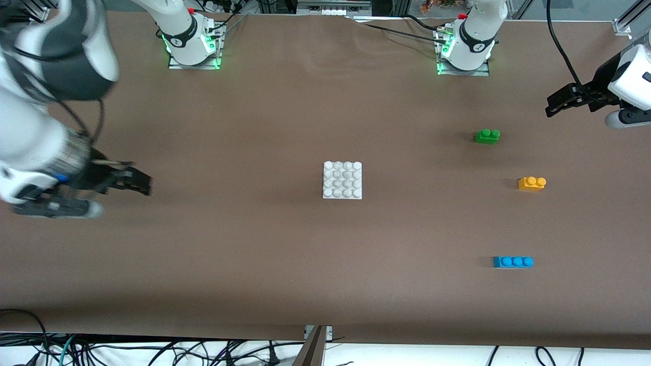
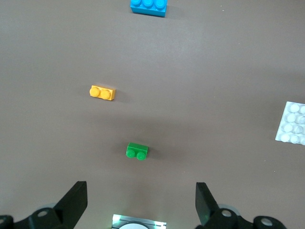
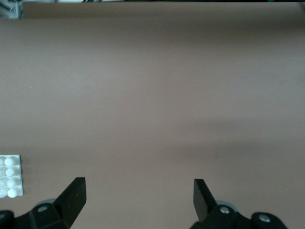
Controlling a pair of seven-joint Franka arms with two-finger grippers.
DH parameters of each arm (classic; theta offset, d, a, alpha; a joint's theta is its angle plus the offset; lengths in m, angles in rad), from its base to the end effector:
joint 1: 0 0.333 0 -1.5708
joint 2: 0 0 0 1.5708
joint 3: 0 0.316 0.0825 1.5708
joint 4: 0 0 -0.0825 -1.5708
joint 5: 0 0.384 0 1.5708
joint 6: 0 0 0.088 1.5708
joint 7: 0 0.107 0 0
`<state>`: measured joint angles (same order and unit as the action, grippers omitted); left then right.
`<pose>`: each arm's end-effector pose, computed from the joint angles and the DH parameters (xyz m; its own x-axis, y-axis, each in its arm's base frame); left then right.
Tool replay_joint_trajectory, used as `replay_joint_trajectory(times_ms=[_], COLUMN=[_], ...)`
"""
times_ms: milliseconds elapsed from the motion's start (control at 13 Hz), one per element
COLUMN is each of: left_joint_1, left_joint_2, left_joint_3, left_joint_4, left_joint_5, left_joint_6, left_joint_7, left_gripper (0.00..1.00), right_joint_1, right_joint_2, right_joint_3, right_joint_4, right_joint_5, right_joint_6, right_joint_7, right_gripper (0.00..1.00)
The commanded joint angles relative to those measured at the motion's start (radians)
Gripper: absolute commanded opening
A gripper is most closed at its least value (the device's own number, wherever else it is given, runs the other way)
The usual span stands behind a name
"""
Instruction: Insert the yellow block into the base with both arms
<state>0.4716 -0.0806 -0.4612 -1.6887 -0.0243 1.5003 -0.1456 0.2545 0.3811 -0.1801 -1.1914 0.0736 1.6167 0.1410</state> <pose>0.5220 -0.0063 0.6023 0.9808 0.1590 -0.1130 0.1568 -0.9872 -0.0283 0.6649 0.0820 0.5775 0.9974 -0.0541 0.0483 -0.0535 -0.9985 -0.0139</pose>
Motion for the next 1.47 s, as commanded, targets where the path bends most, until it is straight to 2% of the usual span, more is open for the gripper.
replay_joint_trajectory(times_ms=[0, 154, 386, 540, 926, 1388], left_joint_1=[0.009, 0.009, 0.009, 0.009, 0.009, 0.009], left_joint_2=[0.002, 0.002, 0.002, 0.002, 0.002, 0.004], left_joint_3=[-0.004, -0.004, -0.004, -0.004, -0.004, -0.004], left_joint_4=[0.011, 0.01, 0.01, 0.01, 0.01, 0.009], left_joint_5=[-0.02, -0.02, -0.02, -0.02, -0.02, -0.019], left_joint_6=[0.0, 0.001, 0.003, 0.003, 0.003, 0.003], left_joint_7=[0.024, 0.024, 0.024, 0.024, 0.024, 0.024], left_gripper=[1.0, 1.0, 1.0, 1.0, 1.0, 1.0], right_joint_1=[-0.093, -0.129, -0.144, -0.165, -0.202, -0.189], right_joint_2=[-0.138, -0.214, -0.244, -0.245, -0.281, -0.268], right_joint_3=[0.021, 0.021, 0.021, 0.022, 0.025, 0.03], right_joint_4=[-0.102, -0.17, -0.18, -0.18, -0.218, -0.212], right_joint_5=[-0.003, -0.009, -0.103, -0.146, -0.135, -0.13], right_joint_6=[-0.053, -0.084, -0.09, -0.11, -0.123, -0.129], right_joint_7=[-0.036, -0.086, -0.127, -0.255, -0.285, -0.282], right_gripper=[1.0, 1.0, 1.0, 1.0, 1.0, 1.0])
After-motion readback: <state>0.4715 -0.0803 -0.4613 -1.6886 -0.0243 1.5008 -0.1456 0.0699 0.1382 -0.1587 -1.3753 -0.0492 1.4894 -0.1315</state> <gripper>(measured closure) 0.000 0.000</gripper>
